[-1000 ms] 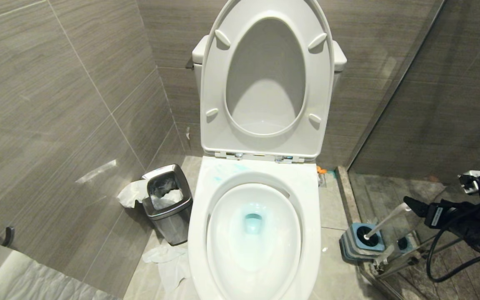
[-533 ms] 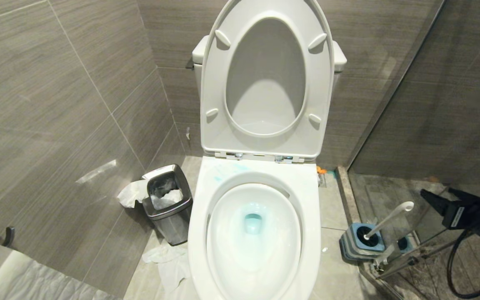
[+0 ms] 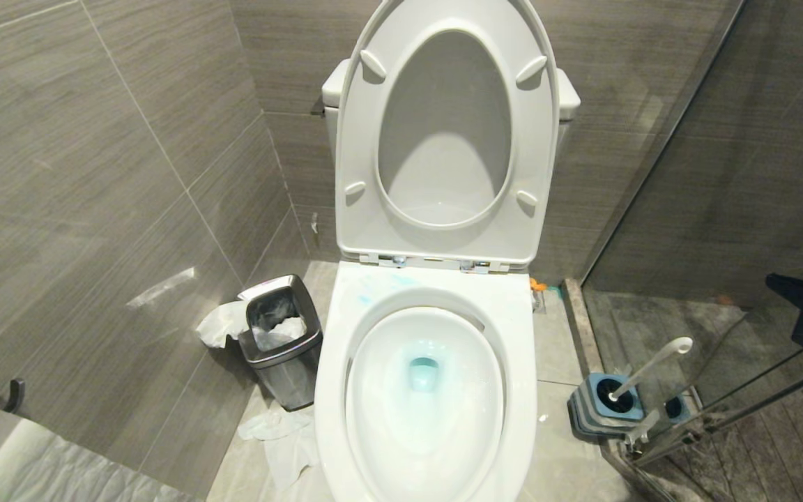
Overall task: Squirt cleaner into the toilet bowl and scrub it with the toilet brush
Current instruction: Flush the toilet
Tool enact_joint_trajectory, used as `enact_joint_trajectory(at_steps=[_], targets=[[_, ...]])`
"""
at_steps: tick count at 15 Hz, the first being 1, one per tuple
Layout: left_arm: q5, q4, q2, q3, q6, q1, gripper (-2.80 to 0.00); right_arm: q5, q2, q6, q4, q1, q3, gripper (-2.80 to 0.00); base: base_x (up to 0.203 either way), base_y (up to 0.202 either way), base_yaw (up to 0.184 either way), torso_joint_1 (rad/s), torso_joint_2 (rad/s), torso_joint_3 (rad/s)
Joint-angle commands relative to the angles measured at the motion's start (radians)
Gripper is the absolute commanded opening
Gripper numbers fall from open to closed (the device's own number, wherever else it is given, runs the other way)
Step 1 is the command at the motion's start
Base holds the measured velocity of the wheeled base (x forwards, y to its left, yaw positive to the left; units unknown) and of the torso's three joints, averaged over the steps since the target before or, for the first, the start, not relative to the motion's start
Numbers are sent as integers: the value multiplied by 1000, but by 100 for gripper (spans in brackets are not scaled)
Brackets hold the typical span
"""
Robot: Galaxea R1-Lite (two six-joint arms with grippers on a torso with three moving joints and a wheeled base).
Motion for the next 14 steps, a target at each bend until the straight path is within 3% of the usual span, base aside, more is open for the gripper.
enact_joint_trajectory(at_steps=[1, 6, 11, 14], targets=[[0, 1, 1, 2, 0, 0, -280, -6, -109, -2, 36, 1, -19, -280, 0, 0, 0, 0, 0, 0], [0, 1, 1, 2, 0, 0, -280, -36, -407, -6, 242, 30, 0, -280, 0, 0, 0, 0, 0, 0], [0, 0, 1, 2, 0, 0, -280, -165, -718, -3, 407, 168, 95, -280, 0, 0, 0, 0, 0, 0], [0, 1, 1, 2, 0, 0, -280, -198, -838, 1, 449, 194, 100, -280, 0, 0, 0, 0, 0, 0]])
